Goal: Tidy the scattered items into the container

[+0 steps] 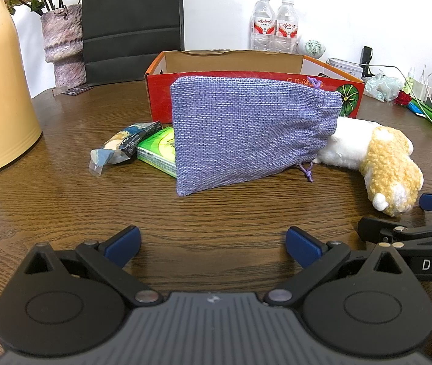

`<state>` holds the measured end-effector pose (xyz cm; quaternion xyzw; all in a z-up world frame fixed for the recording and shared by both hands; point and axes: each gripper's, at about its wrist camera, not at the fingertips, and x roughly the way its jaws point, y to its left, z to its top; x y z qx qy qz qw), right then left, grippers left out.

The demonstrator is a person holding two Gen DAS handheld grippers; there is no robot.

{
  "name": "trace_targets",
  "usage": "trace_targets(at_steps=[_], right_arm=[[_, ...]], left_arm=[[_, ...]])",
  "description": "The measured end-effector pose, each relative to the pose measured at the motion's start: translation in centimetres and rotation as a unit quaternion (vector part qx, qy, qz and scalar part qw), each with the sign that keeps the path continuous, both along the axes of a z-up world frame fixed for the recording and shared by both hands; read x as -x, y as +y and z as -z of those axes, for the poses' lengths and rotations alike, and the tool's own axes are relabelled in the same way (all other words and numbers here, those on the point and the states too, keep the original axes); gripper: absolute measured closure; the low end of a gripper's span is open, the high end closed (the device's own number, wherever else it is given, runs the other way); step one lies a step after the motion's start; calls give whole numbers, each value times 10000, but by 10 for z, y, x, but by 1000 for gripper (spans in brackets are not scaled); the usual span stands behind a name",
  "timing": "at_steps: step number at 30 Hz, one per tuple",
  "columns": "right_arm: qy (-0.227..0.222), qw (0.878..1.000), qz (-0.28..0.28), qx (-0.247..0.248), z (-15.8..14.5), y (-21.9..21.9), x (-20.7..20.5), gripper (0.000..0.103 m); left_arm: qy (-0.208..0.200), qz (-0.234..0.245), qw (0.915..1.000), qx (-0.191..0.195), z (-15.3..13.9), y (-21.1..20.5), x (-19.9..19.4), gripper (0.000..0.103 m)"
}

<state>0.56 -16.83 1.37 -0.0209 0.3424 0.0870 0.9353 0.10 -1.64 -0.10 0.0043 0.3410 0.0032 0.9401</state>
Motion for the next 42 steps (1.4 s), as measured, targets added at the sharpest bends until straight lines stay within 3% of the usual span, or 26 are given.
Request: trace_targets(at_steps=[15, 18, 22, 25, 26, 28, 29, 30, 31, 34, 36, 39, 42], right_arm=[[-7, 10000, -31, 16, 4, 2, 0, 0], [6, 10000, -64, 7, 3, 0, 3, 1], [-411, 9989, -110, -176, -23, -7, 11, 1], [-432, 9977, -162, -490, -35, -7, -5, 1], [-322, 9986, -141, -397, -32, -3, -16, 4], [-81, 9998, 66, -182, -22, 0, -34, 23], [1, 9996, 124, -251, -19, -2, -39, 36], [-20, 9989, 132, -439, -18, -8, -39, 48], [-17, 9984, 98, -560, -18, -13, -39, 58], [22, 9979, 23, -644, -22, -25, -34, 60], [-50, 9972, -63, -744, -35, -32, -29, 61], [-480, 9961, -276, -680, -72, -35, -22, 61], [-1087, 9922, -463, -394, -116, -36, -37, 61]], left_arm=[[-4, 34, 10000, 8, 0, 0, 1, 0], [-3, 470, 9989, 23, -5, 6, 2, 0], [-507, 1005, 9936, 50, -33, 24, -10, 0], [-938, 1367, 9861, 136, -50, 38, -35, 0], [-899, 1459, 9849, 246, -52, 41, -46, 7], [-688, 1497, 9851, 492, -52, 44, -61, 52], [-480, 1557, 9850, 571, -51, 44, -67, 92], [-320, 1664, 9838, 592, -49, 42, -71, 99], [-286, 1730, 9825, 632, -48, 42, -71, 99], [-535, 1864, 9785, 698, -57, 42, -64, 99], [-829, 2058, 9707, 928, -77, 44, -59, 99], [-1104, 2111, 9644, 1147, -121, 49, -69, 100], [-1127, 2069, 9634, 1278, -160, 49, -107, 100]])
